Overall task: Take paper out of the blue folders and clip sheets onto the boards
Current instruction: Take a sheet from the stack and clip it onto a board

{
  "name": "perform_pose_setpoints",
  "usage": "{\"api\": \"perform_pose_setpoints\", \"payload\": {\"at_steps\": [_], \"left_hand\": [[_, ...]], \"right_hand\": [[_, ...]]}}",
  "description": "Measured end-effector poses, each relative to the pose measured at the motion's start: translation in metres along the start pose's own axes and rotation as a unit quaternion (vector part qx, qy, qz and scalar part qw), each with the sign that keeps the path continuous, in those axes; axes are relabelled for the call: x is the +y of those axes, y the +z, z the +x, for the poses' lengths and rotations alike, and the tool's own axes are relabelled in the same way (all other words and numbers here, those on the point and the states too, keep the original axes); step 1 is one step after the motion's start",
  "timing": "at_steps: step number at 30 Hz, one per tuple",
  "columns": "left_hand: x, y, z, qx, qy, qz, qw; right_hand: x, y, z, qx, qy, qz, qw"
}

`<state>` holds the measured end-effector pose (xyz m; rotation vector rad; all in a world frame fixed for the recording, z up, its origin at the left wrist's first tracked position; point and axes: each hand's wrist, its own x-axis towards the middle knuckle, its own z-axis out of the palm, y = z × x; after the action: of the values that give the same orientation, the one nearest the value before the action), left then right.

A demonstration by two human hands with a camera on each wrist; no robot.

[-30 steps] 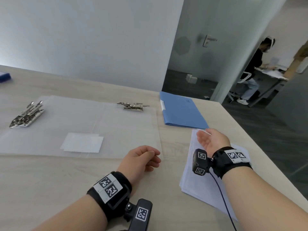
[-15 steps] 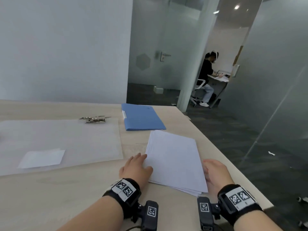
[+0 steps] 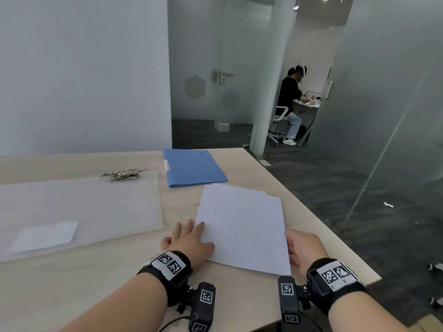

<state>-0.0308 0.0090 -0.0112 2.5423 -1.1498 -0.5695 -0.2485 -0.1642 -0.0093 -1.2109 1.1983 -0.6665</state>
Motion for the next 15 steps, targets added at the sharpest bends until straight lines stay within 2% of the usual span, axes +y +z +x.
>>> {"api": "perform_pose_setpoints", "payload": {"at_steps": [15], "left_hand": [[0.0008, 0.0016, -0.0007, -0.01, 0.003, 0.018, 1.0]], "right_hand": [[-0.0013, -0.001, 0.0107, 0.008, 0.028, -0.017, 0.999]]}}
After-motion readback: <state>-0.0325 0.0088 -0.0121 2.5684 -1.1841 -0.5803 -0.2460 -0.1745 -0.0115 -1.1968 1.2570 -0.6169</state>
